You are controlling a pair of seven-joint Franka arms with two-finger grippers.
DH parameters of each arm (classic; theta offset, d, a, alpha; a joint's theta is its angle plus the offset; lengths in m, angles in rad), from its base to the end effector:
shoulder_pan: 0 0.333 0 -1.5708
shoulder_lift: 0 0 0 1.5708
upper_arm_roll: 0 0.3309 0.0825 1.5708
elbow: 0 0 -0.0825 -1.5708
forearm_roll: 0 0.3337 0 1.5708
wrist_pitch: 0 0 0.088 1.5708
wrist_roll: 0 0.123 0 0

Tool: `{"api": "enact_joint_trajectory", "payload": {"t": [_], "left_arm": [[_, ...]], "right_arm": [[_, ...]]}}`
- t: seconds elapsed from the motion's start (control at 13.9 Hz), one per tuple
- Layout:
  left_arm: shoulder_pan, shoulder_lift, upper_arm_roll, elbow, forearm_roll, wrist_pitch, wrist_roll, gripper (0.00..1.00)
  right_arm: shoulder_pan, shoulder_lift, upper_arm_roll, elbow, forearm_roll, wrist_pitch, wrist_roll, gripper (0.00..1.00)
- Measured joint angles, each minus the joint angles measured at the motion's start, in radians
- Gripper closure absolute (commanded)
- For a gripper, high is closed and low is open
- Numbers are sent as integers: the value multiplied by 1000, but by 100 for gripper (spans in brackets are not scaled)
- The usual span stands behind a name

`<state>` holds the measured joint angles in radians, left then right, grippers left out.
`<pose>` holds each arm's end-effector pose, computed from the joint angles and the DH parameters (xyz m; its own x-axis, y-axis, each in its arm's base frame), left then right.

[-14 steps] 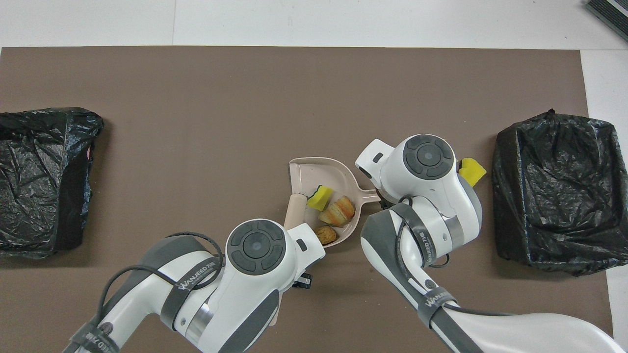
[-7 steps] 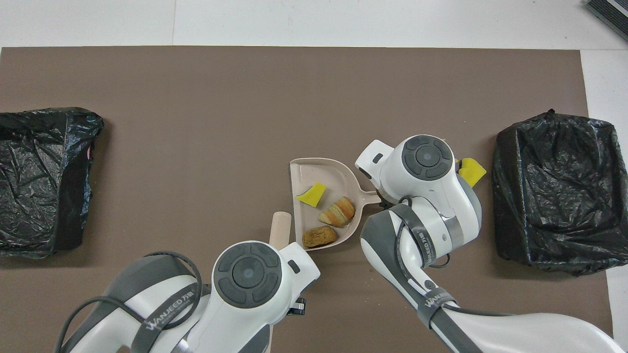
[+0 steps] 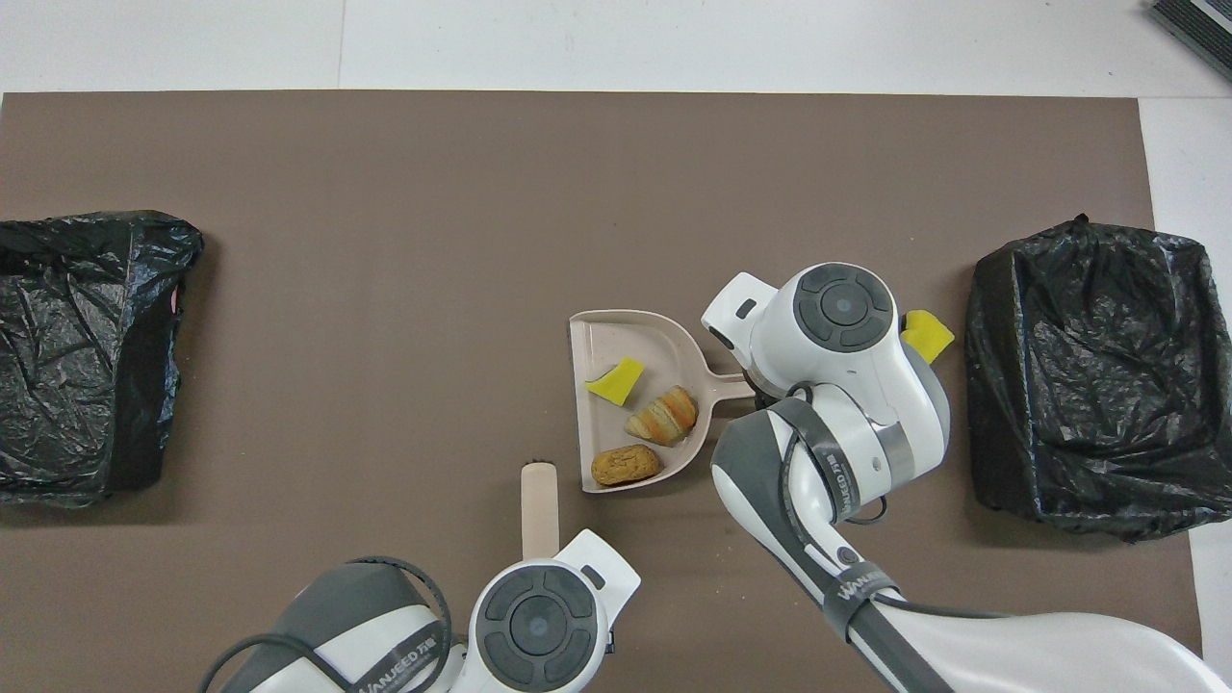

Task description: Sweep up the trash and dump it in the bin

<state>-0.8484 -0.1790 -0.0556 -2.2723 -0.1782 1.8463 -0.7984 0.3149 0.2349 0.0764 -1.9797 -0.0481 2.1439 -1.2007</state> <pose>0.2391 -0.3319 0.4385 0.9609 -0.0214 -0.2761 -0.0443 -0.9960 -0.0773 0.5127 0.2066 0.3727 -0.0485 0.9978 -0.0446 0.9973 0.0458 -0.0578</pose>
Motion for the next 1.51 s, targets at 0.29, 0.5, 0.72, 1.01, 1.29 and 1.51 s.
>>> {"api": "enact_joint_trajectory", "payload": {"t": [0.29, 0.5, 0.72, 1.01, 1.29, 1.51], "left_arm": [[-11, 0, 0, -49, 0, 84, 0, 100], [-12, 0, 0, -54, 0, 94, 0, 100], [-12, 0, 0, -54, 0, 97, 0, 100], [-12, 0, 0, -54, 0, 99, 0, 100], [-12, 0, 0, -54, 0, 99, 0, 100], [-12, 0, 0, -54, 0, 99, 0, 100]], "right_arm": [[-8, 0, -1, -2, 0, -1, 0, 0], [-23, 0, -4, -2, -8, -1, 0, 0], [-49, 0, -4, -1, -64, -1, -4, 0], [-52, 0, -3, 7, -74, -1, -64, 0], [-44, 0, 4, 9, -74, -15, -66, 0], [-38, 0, 6, 9, -74, -16, -75, 0]]}}
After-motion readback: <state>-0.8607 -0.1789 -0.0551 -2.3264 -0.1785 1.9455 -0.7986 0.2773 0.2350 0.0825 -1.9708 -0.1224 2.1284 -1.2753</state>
